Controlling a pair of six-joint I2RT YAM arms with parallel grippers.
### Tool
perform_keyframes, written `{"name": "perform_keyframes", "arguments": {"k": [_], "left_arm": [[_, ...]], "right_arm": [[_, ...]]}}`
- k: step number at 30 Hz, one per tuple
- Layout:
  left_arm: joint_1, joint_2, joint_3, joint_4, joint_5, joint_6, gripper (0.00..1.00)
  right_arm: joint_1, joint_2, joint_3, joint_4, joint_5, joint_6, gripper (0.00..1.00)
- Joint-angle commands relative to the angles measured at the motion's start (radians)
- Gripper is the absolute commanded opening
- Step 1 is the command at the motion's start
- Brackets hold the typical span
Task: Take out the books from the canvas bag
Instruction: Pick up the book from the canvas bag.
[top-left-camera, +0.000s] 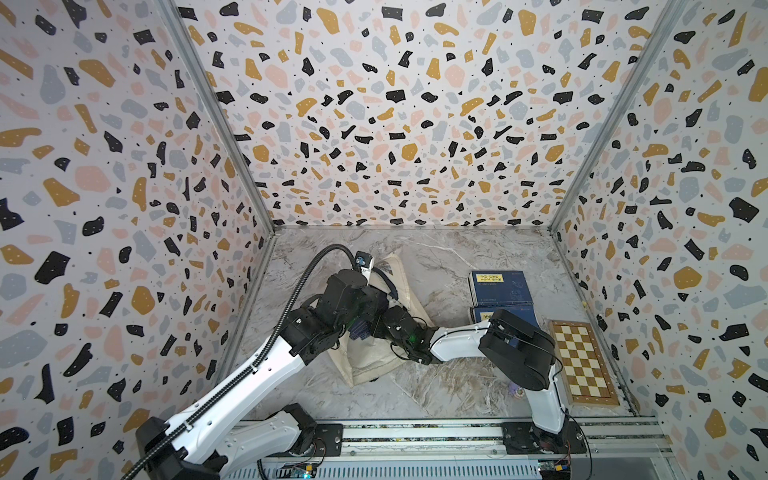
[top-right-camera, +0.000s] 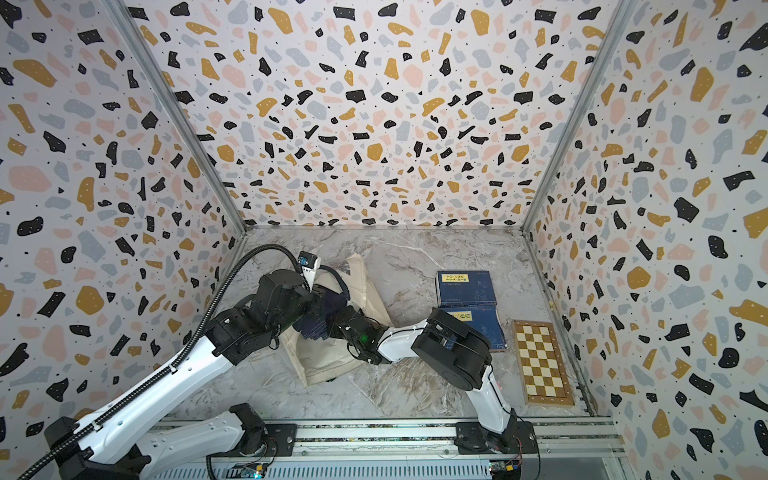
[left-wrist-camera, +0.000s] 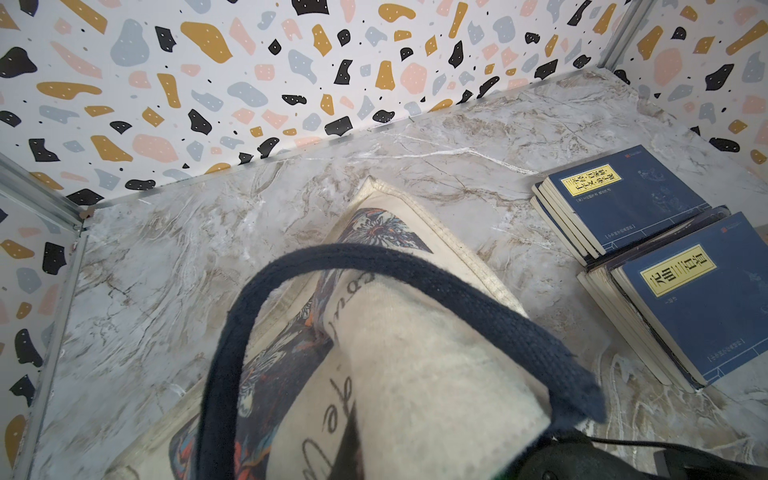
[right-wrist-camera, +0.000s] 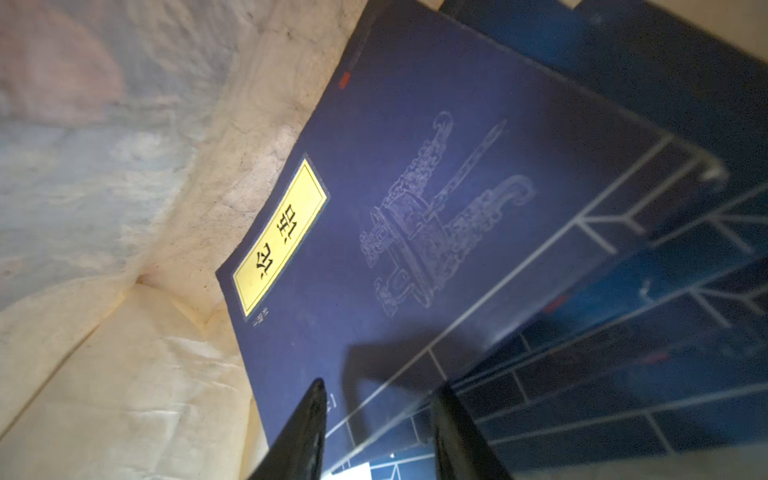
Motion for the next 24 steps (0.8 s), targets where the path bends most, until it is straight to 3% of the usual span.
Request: {"name": "perform_keyframes", "arguments": {"k": [1,15,20,24], "left_arm": [[-0.018,-0.046,0.008,0.13,0.021,0.021,0.0],[-0.039,-0.075,-0.009,0.151,0.127,0.05,0.0],[-0.04,-0.078,-0.008,0.15,0.133,0.052,0.0],[-0.04,-0.079,-0.009,0.152,0.119,0.054,0.0]], "right_arm": [[-0.03,-0.054,0.049,0.066,0.004,-0.044,0.39],[-0.063,-0.067,0.081,0.169,-0.096,-0.182,0.38],[-0.064,-0.098,0.049,0.195,-0.073,-0.221,0.38],[-0.065,-0.09,0.052,0.179,-0.067,-0.205,0.3]]}}
